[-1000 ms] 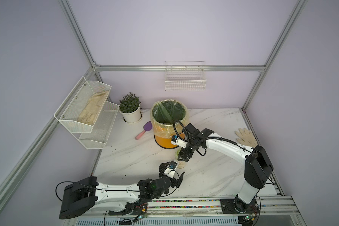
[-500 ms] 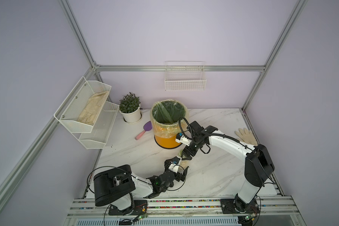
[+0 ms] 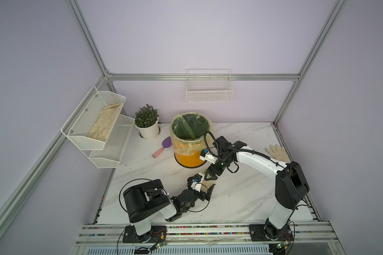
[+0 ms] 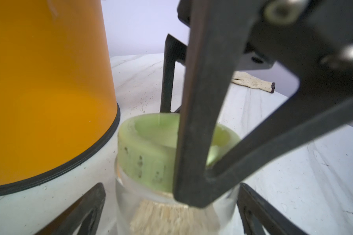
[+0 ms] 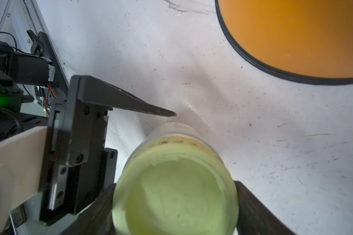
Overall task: Empty expired oatmeal from jars
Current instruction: Open the lid of the jar.
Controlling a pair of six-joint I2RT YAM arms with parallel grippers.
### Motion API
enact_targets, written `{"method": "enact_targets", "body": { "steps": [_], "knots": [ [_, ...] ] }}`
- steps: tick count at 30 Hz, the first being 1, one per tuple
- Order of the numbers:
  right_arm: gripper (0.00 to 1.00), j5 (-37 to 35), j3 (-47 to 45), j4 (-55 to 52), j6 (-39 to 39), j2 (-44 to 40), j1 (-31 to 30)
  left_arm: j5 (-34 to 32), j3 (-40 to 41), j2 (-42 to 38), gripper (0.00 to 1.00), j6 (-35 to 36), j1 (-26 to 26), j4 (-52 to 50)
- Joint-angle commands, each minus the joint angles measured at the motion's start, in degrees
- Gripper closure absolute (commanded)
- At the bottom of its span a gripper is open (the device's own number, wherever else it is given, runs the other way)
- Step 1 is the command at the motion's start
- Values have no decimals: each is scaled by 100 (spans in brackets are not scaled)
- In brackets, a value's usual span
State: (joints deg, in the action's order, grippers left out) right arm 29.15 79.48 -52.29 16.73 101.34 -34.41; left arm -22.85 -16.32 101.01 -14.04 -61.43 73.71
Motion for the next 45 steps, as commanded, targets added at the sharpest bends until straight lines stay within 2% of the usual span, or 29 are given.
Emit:
{"method": "enact_targets", "body": {
  "steps": [1,6,10,14,18,24,30,32,33,34,36,37,38,45],
  "knots": [
    [58,342,181,-91,-48,13,56,228,-219,216,0,95,34,284],
    [58,445,184,-117,-35,79,75,167,-273,363,1,103,68,302],
    [58,451,201,-130,-30,79,75,245,-361,447,6,112,98,302],
    [58,463,219,-197,-24,72,75,245,-398,483,5,121,121,310],
    [58,447,216,-184,-23,70,82,276,-390,515,19,95,130,310],
    [58,510,208,-186,-30,88,84,246,-387,575,27,68,131,306],
    [58,486,191,-214,40,79,93,266,-334,547,49,55,165,327],
    [58,461,186,-244,130,93,93,347,-311,522,64,25,199,343],
    [58,452,190,-276,205,118,93,384,-302,517,77,32,218,345],
    [58,455,215,-330,320,143,93,390,-293,510,86,33,228,353],
    [58,427,271,-424,487,197,93,444,-279,512,88,42,247,344],
    [58,423,293,-483,585,223,93,480,-292,504,96,42,271,337],
    [57,460,321,-525,693,245,93,484,-293,507,100,39,272,345],
    [53,553,393,-762,1857,322,95,632,-276,454,100,33,316,337]
  ]
}}
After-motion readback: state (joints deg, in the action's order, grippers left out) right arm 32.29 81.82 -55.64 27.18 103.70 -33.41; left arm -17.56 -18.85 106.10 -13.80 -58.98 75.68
